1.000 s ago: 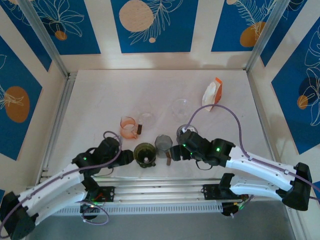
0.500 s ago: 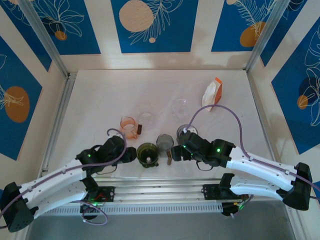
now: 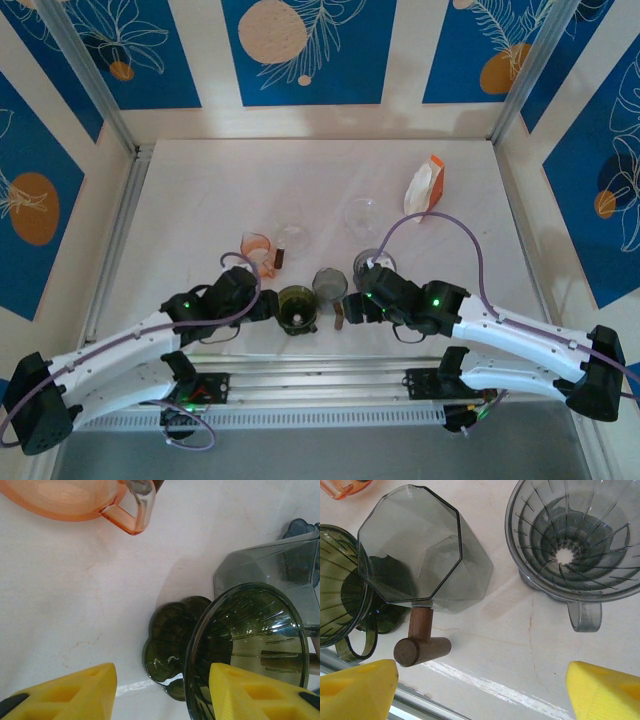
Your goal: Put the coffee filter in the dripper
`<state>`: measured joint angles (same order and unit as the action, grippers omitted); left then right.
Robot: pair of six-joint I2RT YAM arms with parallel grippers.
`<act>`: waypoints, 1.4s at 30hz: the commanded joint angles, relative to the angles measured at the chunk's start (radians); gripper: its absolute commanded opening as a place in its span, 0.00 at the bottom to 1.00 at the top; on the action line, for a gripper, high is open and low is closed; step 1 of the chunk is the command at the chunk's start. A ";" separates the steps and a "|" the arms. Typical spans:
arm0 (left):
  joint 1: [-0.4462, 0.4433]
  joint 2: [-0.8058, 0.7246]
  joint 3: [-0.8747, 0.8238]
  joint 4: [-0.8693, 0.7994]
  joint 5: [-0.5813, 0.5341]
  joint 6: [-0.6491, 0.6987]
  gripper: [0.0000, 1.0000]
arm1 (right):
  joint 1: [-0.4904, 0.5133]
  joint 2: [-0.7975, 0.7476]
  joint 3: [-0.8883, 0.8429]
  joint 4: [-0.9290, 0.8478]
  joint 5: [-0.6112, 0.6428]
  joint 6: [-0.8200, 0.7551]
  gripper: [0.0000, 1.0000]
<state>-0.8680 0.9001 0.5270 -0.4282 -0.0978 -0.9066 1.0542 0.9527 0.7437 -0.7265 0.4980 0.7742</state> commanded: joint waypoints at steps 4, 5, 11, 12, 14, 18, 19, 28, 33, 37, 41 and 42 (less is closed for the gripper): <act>-0.013 0.068 0.036 0.029 0.021 0.031 0.47 | 0.007 0.003 -0.005 -0.003 0.011 0.024 0.87; -0.013 0.075 0.036 0.028 0.021 0.031 0.46 | 0.007 0.005 -0.004 -0.005 0.013 0.023 0.87; -0.019 0.117 0.037 0.048 0.021 0.030 0.42 | 0.007 0.012 -0.006 0.000 0.007 0.025 0.87; -0.020 0.126 0.036 0.051 0.021 0.029 0.40 | 0.007 0.014 -0.006 0.000 0.007 0.026 0.87; -0.020 0.144 0.039 0.059 0.026 0.026 0.36 | 0.008 0.014 -0.007 -0.002 0.005 0.028 0.87; -0.022 0.169 0.050 0.057 0.028 0.026 0.27 | 0.007 0.015 -0.009 -0.008 -0.003 0.032 0.87; -0.022 0.174 0.052 0.057 0.030 0.026 0.25 | 0.007 0.014 -0.009 -0.008 -0.004 0.033 0.87; -0.022 0.179 0.084 0.001 0.014 0.017 0.00 | 0.007 0.017 -0.007 -0.008 -0.015 0.033 0.86; -0.022 0.127 0.112 -0.057 0.022 0.024 0.00 | -0.002 0.019 -0.007 -0.010 -0.025 0.036 0.86; -0.022 0.058 0.191 -0.147 0.038 0.054 0.00 | -0.010 0.001 -0.006 -0.038 0.007 0.056 0.86; -0.022 0.022 0.298 -0.233 0.049 0.092 0.00 | -0.032 -0.039 -0.008 -0.059 0.023 0.066 0.85; -0.022 0.027 0.324 -0.242 0.062 0.100 0.00 | -0.039 -0.051 -0.010 -0.063 0.025 0.070 0.85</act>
<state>-0.8810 0.9428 0.7704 -0.6060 -0.0669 -0.8486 1.0306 0.9382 0.7433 -0.7555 0.4953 0.8143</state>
